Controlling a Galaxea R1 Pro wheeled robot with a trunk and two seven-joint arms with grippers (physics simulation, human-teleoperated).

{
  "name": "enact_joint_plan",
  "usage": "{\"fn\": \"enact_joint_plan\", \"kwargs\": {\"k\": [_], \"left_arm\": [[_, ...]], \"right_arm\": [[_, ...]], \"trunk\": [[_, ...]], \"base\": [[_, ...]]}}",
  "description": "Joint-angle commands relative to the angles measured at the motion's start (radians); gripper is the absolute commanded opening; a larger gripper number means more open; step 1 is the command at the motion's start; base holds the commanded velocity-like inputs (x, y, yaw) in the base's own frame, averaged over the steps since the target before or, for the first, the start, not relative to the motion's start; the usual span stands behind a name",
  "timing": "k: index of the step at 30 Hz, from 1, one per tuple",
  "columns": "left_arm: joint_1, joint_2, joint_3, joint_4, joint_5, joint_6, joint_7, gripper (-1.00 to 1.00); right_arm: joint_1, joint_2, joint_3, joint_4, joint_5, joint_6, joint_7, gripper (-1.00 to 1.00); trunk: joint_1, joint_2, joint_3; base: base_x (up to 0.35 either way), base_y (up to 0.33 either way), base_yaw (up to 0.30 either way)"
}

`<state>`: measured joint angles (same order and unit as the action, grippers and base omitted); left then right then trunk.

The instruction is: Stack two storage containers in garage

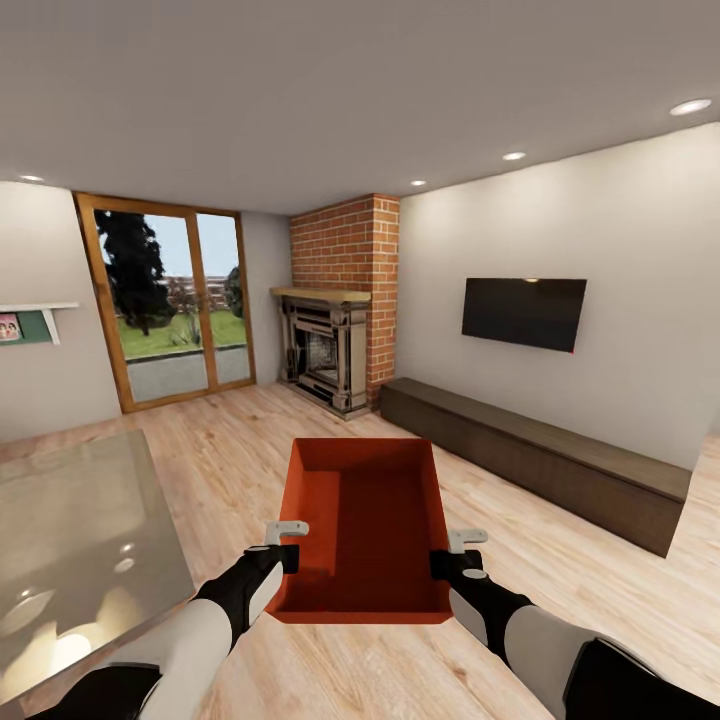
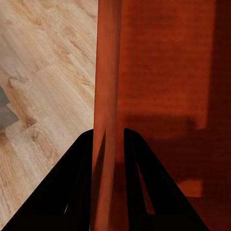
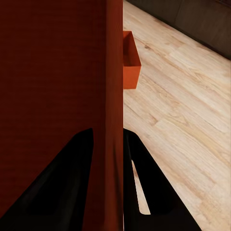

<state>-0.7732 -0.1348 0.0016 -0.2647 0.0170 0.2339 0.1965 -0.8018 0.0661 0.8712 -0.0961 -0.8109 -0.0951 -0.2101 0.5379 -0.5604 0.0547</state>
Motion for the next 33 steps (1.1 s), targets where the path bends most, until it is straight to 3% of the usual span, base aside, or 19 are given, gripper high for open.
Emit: {"fn": "enact_joint_plan", "kwargs": {"k": [1, 33], "left_arm": [[0.0, 0.006, 0.004, -0.002, -0.016, 0.009, 0.035, -1.0], [0.0, 0.006, 0.004, -0.002, -0.016, 0.008, 0.035, -1.0]], "right_arm": [[-0.001, -0.028, -0.003, 0.001, -0.005, -0.006, -0.006, -1.0], [0.0, -0.028, -0.004, 0.001, -0.005, -0.006, -0.006, -1.0]], "trunk": [[0.0, -0.001, 0.0], [0.0, -0.001, -0.007]], "base": [[0.0, 0.0, 0.0], [0.0, 0.0, 0.0]]}}
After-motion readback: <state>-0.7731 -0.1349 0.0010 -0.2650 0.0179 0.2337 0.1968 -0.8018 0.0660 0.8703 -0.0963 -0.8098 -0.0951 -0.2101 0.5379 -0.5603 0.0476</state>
